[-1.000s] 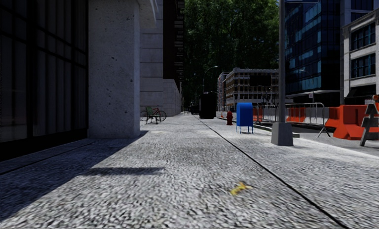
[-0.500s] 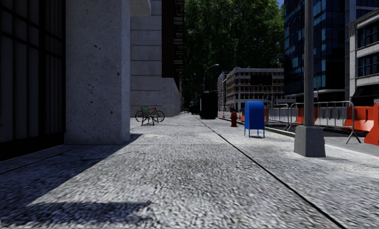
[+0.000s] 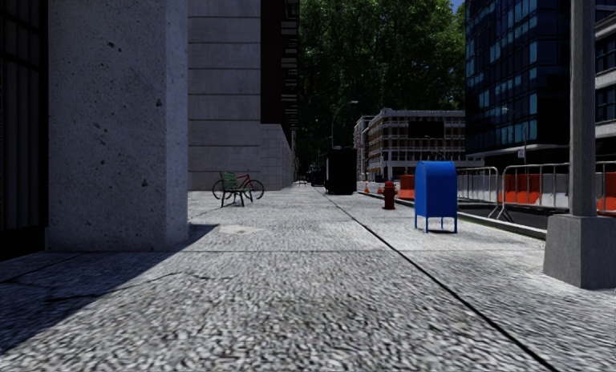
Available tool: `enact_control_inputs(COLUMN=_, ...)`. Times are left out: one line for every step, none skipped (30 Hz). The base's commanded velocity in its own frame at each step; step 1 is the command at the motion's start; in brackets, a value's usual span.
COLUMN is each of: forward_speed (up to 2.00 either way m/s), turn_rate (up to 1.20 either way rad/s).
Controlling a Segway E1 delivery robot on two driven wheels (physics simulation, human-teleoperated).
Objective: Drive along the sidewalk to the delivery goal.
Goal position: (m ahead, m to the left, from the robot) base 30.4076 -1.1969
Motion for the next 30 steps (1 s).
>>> enact_control_inputs(forward_speed=2.00, turn_rate=0.00)
enact_control_inputs(forward_speed=2.00, turn_rate=0.00)
enact_control_inputs(forward_speed=2.00, turn_rate=0.00)
enact_control_inputs(forward_speed=2.00, turn_rate=0.00)
enact_control_inputs(forward_speed=2.00, turn_rate=0.00)
enact_control_inputs(forward_speed=2.00, turn_rate=0.00)
enact_control_inputs(forward_speed=2.00, turn_rate=0.00)
enact_control_inputs(forward_speed=2.00, turn_rate=0.00)
enact_control_inputs(forward_speed=2.00, turn_rate=0.00)
enact_control_inputs(forward_speed=2.00, turn_rate=0.00)
enact_control_inputs(forward_speed=2.00, turn_rate=0.00)
enact_control_inputs(forward_speed=2.00, turn_rate=0.00)
enact_control_inputs(forward_speed=2.00, turn_rate=0.00)
enact_control_inputs(forward_speed=2.00, turn_rate=0.00)
enact_control_inputs(forward_speed=2.00, turn_rate=0.00)
enact_control_inputs(forward_speed=2.00, turn_rate=0.00)
enact_control_inputs(forward_speed=2.00, turn_rate=0.00)
enact_control_inputs(forward_speed=2.00, turn_rate=0.00)
enact_control_inputs(forward_speed=2.00, turn_rate=0.00)
enact_control_inputs(forward_speed=2.00, turn_rate=0.00)
enact_control_inputs(forward_speed=2.00, turn_rate=0.00)
enact_control_inputs(forward_speed=2.00, turn_rate=0.00)
enact_control_inputs(forward_speed=2.00, turn_rate=0.00)
enact_control_inputs(forward_speed=2.00, turn_rate=0.00)
enact_control_inputs(forward_speed=2.00, turn_rate=0.00)
enact_control_inputs(forward_speed=2.00, turn_rate=0.00)
enact_control_inputs(forward_speed=2.00, turn_rate=0.00)
enact_control_inputs(forward_speed=2.00, turn_rate=0.00)
enact_control_inputs(forward_speed=2.00, turn_rate=0.00)
enact_control_inputs(forward_speed=2.00, turn_rate=0.00)
